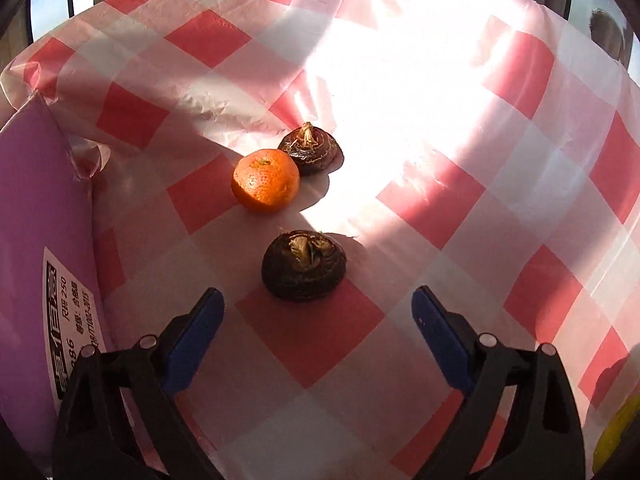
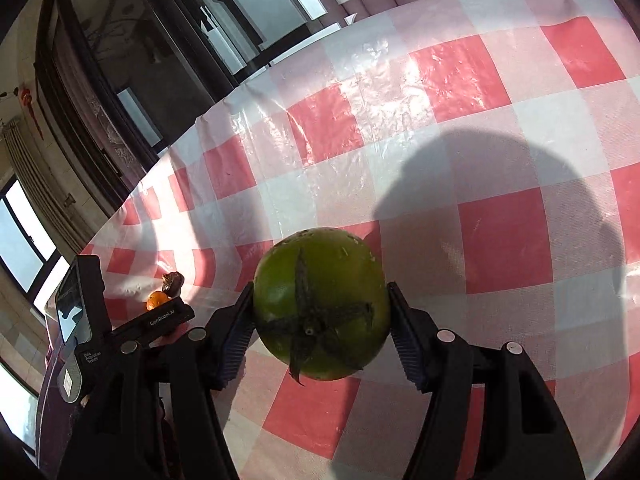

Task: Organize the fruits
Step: 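Grasp a dark mangosteen with the left gripper while the right holds the tomato, then carry the green tomato and mangosteen with both grippers over the white box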

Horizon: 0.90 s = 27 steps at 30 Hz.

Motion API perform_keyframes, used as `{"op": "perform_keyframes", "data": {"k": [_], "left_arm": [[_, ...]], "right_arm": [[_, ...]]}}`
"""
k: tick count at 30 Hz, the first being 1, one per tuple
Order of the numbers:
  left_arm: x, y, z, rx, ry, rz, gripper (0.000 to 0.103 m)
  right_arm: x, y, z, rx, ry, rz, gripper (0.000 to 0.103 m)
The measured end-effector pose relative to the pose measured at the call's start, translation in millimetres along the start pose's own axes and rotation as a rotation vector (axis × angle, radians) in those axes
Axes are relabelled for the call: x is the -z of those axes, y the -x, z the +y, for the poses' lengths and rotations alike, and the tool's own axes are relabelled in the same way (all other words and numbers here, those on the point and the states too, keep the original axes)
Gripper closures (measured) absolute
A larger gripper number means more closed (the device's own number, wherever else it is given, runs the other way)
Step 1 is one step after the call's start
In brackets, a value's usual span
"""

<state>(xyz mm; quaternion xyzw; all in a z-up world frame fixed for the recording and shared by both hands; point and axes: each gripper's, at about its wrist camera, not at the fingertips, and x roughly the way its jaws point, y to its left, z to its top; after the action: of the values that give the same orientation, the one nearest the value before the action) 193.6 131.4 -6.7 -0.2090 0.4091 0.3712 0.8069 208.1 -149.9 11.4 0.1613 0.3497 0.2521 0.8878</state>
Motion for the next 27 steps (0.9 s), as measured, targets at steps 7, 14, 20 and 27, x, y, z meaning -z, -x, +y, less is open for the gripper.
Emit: {"op": "perform_keyframes", "data": {"k": [7,14,20,27], "left_arm": [[-10,0,-4,-0.060,0.002,-0.022,0.042],[2,17,-23,0.072,-0.103,-0.031,0.068],[36,48,-43,0.249,-0.199,-0.010,0.068],[76,97,-37,0.356,-0.299,-0.103,0.068]], "right_arm": [[0,-3,0,0.003,0.006,0.026,0.041],[0,-4,1,0.006,0.006,0.021,0.041],[0,-7,0,0.006,0.004,0.030,0.041],[-1,-6,-3,0.011,-0.008,0.020,0.041]]}}
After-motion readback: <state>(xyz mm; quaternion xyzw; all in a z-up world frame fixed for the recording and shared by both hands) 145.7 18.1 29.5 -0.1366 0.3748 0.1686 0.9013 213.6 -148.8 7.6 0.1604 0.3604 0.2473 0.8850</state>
